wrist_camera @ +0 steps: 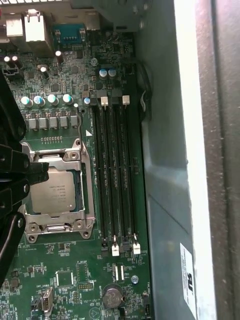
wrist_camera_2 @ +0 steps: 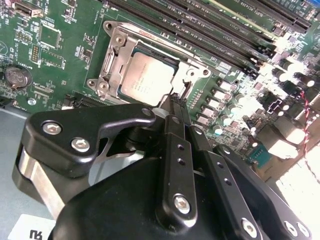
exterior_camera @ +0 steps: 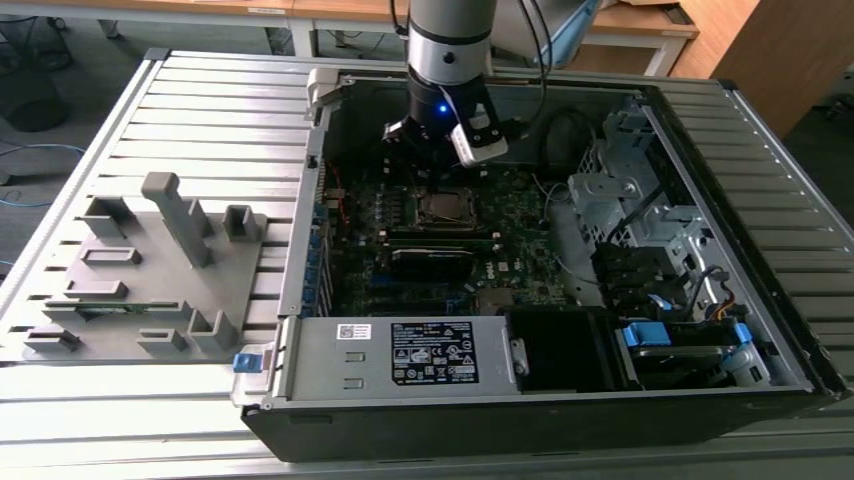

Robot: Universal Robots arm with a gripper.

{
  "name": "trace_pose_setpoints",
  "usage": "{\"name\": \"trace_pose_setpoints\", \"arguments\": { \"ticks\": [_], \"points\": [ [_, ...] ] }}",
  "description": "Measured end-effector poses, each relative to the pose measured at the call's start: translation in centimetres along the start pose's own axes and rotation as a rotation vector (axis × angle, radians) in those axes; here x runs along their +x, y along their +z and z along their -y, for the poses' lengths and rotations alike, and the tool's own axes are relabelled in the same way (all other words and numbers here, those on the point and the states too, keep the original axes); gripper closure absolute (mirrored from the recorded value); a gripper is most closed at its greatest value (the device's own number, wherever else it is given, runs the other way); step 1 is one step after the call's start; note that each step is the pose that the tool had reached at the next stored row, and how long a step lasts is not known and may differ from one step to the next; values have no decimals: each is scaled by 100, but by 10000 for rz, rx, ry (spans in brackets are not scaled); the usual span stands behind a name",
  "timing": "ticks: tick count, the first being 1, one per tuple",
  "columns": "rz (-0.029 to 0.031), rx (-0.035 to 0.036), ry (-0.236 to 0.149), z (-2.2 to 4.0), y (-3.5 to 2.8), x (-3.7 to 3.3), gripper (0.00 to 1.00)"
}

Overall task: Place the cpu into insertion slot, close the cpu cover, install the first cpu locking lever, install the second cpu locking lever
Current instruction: 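Install the first cpu locking lever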

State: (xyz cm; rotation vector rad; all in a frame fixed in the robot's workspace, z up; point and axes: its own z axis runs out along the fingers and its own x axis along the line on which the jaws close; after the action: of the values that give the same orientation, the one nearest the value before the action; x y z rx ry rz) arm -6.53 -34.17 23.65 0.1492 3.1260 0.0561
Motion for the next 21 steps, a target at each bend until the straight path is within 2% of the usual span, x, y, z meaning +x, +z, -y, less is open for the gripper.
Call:
{"name": "trace_pose_setpoints", "arguments": {
  "ticks": [7, 13, 21],
  "points": [
    [0, 0, 0, -3, -87, -1, 89],
    [0, 0, 0, -3, -95, 3, 89],
    [9, 0, 0, 11, -93, 148, 89]
  ]
}}
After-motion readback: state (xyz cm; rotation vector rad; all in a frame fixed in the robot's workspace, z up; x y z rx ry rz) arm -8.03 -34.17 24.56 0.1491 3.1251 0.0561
